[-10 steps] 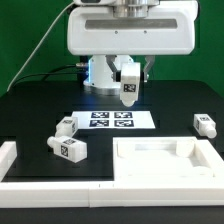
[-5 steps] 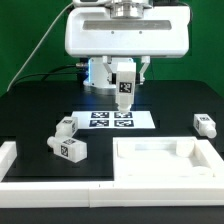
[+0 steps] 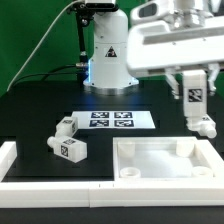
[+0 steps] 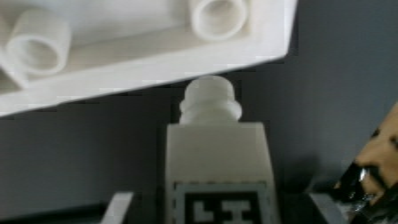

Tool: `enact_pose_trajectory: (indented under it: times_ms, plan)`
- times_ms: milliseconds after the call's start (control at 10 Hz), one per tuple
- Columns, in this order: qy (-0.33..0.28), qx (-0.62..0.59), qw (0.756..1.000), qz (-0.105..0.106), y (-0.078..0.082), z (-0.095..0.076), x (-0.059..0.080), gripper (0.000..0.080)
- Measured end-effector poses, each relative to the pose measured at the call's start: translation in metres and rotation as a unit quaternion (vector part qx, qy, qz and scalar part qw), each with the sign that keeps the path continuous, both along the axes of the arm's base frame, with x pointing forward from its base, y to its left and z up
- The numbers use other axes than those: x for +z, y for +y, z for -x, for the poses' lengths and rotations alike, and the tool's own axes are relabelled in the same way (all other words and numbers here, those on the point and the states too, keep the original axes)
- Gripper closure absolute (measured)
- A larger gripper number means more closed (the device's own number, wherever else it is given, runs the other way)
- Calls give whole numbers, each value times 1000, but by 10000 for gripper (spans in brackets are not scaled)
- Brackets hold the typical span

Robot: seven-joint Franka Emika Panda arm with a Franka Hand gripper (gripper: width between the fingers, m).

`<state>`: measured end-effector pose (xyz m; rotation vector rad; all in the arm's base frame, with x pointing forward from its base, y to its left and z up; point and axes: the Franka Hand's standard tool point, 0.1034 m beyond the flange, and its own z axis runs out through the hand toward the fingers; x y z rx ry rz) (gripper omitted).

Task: Assemble one leg

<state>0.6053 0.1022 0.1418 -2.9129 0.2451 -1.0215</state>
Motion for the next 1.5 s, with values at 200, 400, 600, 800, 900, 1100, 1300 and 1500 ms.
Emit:
enact_pose_trajectory:
  times_ms: [200, 400, 600, 800, 900, 1100, 1300, 1500]
  plan:
    - [-1, -2, 1000, 6, -11, -2, 2, 515]
    - [0, -1, 1000, 6, -10, -2, 1, 515]
    - [6, 25, 999, 27, -6, -13, -8, 515]
    - [2, 37, 998, 41, 0, -27, -25, 515]
    - [2, 37, 998, 41, -1, -27, -25, 515]
    - [2, 37, 998, 41, -1, -27, -25, 515]
    - [4, 38, 998, 42, 1, -26, -28, 515]
    - [14, 45, 998, 46, 8, -25, -46, 515]
